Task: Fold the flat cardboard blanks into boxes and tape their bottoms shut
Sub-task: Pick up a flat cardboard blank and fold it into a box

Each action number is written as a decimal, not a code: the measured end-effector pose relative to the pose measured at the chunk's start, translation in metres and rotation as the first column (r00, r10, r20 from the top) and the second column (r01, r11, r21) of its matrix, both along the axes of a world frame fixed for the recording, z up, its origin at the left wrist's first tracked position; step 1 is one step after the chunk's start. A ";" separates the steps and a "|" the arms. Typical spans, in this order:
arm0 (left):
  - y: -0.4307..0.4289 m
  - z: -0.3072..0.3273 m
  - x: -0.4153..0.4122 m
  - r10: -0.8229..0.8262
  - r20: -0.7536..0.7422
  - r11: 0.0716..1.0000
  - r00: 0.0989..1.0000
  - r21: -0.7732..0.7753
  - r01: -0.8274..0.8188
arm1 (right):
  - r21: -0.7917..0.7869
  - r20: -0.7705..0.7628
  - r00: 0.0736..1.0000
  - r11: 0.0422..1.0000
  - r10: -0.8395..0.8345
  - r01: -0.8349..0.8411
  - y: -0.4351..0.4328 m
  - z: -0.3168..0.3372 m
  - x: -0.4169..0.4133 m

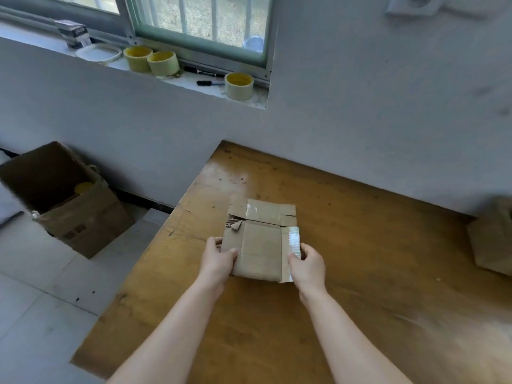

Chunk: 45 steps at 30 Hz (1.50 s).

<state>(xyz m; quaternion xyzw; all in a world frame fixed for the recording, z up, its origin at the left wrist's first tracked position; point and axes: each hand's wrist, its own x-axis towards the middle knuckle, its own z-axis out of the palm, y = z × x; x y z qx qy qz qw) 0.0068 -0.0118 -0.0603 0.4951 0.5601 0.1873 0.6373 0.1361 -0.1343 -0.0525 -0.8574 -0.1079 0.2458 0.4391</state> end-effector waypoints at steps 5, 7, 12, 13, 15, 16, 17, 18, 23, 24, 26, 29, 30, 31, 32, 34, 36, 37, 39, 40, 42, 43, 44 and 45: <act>-0.059 0.020 0.002 0.012 0.122 0.994 0.992 0.102 -0.025 | 0.173 -0.032 0.995 0.979 -0.099 0.103 -0.058 0.017 0.001; -0.084 0.028 0.008 -0.002 0.117 0.990 0.993 0.143 -0.015 | 0.207 -0.027 0.993 0.971 -0.114 0.117 -0.083 0.024 0.007; -0.162 0.038 0.025 0.025 0.163 0.988 0.986 0.143 -0.048 | 0.276 -0.047 0.993 0.954 -0.109 0.118 -0.160 0.038 0.028; -0.180 0.039 0.029 0.034 0.171 0.988 0.985 0.142 -0.059 | 0.281 -0.047 0.994 0.953 -0.102 0.111 -0.178 0.041 0.034; -0.215 0.041 0.037 0.046 0.180 0.986 0.983 0.148 -0.073 | 0.291 -0.027 0.995 0.952 -0.093 0.097 -0.213 0.046 0.043; -0.231 0.041 0.042 0.047 0.183 0.986 0.982 0.148 -0.075 | 0.295 -0.012 0.996 0.951 -0.092 0.091 -0.230 0.048 0.048; -0.247 0.041 0.046 0.045 0.189 0.987 0.981 0.144 -0.073 | 0.300 -0.001 0.996 0.950 -0.093 0.089 -0.246 0.051 0.052; -0.262 0.042 0.050 0.040 0.197 0.989 0.980 0.133 -0.067 | 0.301 0.008 0.995 0.949 -0.096 0.089 -0.262 0.054 0.055; -0.321 0.050 0.066 -0.023 0.222 0.992 0.975 0.127 -0.005 | 0.310 0.023 0.990 0.942 -0.141 0.127 -0.330 0.064 0.065; -0.329 0.051 0.069 -0.040 0.226 0.991 0.973 0.137 0.009 | 0.323 0.018 0.987 0.935 -0.160 0.146 -0.341 0.065 0.066; -0.346 0.053 0.073 -0.082 0.226 0.987 0.971 0.154 0.048 | 0.358 -0.003 0.979 0.914 -0.203 0.191 -0.361 0.067 0.065; -0.368 0.053 0.076 -0.145 0.188 0.980 0.971 0.164 0.114 | 0.383 -0.024 0.966 0.891 -0.256 0.246 -0.390 0.070 0.060; -0.376 0.053 0.077 -0.161 0.178 0.977 0.971 0.168 0.131 | 0.393 -0.023 0.964 0.884 -0.266 0.254 -0.398 0.071 0.059; -0.383 0.052 0.078 -0.178 0.167 0.974 0.970 0.170 0.150 | 0.402 -0.026 0.960 0.876 -0.279 0.266 -0.406 0.072 0.059; -0.390 0.052 0.080 -0.195 0.156 0.971 0.968 0.169 0.168 | 0.413 -0.028 0.956 0.868 -0.292 0.277 -0.414 0.073 0.059; -0.402 0.052 0.084 -0.220 0.142 0.967 0.965 0.160 0.197 | 0.435 -0.029 0.950 0.851 -0.312 0.293 -0.429 0.074 0.062; -0.414 0.053 0.090 -0.234 0.129 0.967 0.964 0.135 0.217 | 0.460 -0.040 0.950 0.838 -0.309 0.293 -0.445 0.076 0.067; -0.420 0.053 0.094 -0.238 0.124 0.967 0.963 0.123 0.223 | 0.469 -0.059 0.951 0.833 -0.303 0.294 -0.453 0.078 0.072; -0.430 0.052 0.105 -0.248 0.125 0.965 0.961 0.114 0.235 | 0.474 -0.107 0.948 0.823 -0.299 0.313 -0.469 0.080 0.087; -0.436 0.052 0.112 -0.255 0.130 0.964 0.958 0.110 0.241 | 0.471 -0.144 0.946 0.821 -0.291 0.324 -0.477 0.081 0.096; -0.448 0.049 0.129 -0.260 0.145 0.965 0.955 0.076 0.251 | 0.471 -0.244 0.934 0.810 -0.260 0.348 -0.493 0.084 0.115; -0.456 0.048 0.139 -0.261 0.156 0.965 0.953 0.047 0.257 | 0.480 -0.295 0.926 0.801 -0.237 0.358 -0.501 0.085 0.126; -0.464 0.048 0.150 -0.263 0.165 0.965 0.951 0.017 0.263 | 0.486 -0.332 0.919 0.796 -0.213 0.360 -0.508 0.086 0.136; -0.472 0.047 0.161 -0.264 0.173 0.963 0.949 -0.006 0.269 | 0.489 -0.348 0.918 0.797 -0.193 0.353 -0.516 0.088 0.146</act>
